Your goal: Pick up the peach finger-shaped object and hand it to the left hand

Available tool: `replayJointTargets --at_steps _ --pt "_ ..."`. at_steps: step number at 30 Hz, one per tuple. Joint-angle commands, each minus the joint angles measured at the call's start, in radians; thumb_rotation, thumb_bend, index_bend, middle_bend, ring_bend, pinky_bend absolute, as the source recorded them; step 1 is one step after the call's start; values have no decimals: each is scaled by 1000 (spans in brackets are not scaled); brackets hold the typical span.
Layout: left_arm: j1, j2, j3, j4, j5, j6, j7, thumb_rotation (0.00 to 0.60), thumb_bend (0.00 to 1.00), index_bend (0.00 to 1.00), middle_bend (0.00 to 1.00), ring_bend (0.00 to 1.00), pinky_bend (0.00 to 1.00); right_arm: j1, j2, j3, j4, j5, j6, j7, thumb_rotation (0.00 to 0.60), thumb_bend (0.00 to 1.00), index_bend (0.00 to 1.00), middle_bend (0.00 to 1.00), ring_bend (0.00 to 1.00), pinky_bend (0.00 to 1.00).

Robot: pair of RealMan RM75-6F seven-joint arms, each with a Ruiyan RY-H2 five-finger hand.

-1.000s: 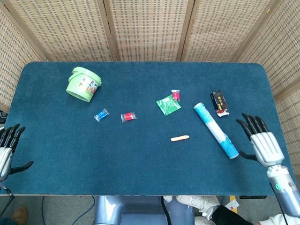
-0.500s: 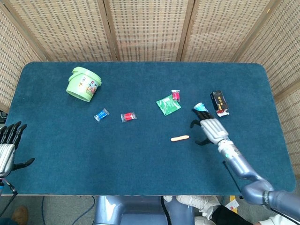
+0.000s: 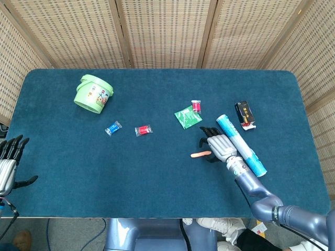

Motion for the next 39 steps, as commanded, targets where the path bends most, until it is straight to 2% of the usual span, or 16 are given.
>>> replayJointTargets --at_steps 1,14,39 --pt "0 0 1 -1 2 1 2 600 0 0 0 0 0 1 -11 -11 10 -1 3 -10 600 499 463 22 0 0" --pt "0 5 4 -9 8 7 -3 600 0 0 0 0 0 -1 -104 -26 118 4 42 -33 600 506 468 23 0 0" --pt "0 6 8 -10 8 5 -7 600 0 0 0 0 0 2 -168 -38 203 9 37 -37 600 545 535 25 0 0"
